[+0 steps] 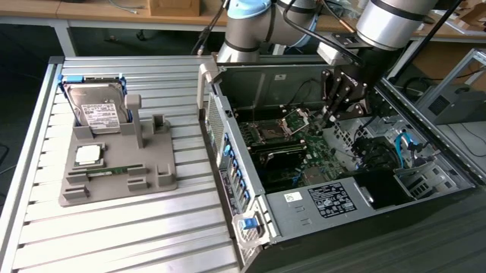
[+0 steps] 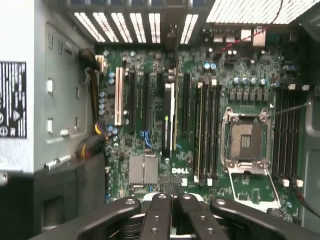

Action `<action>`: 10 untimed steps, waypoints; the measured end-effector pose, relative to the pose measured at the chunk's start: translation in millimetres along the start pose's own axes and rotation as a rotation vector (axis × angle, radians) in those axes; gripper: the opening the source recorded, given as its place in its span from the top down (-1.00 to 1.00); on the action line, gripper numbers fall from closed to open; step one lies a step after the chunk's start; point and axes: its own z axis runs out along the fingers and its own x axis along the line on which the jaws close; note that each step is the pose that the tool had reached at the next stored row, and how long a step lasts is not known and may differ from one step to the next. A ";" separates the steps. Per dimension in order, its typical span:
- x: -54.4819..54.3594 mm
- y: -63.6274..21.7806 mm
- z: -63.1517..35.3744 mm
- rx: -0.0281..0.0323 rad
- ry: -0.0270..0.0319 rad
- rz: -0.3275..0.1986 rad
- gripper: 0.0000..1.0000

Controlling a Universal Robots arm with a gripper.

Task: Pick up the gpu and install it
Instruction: 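Insert the gpu into the slot, then press down on the gpu until it lock into place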

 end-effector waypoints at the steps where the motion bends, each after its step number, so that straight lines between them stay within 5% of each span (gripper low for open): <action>1: 0.0 -0.6 0.0 0.0000 -0.0002 -0.001 0.79; 10: 0.0 -0.8 0.0 0.0000 -0.0002 -0.001 0.79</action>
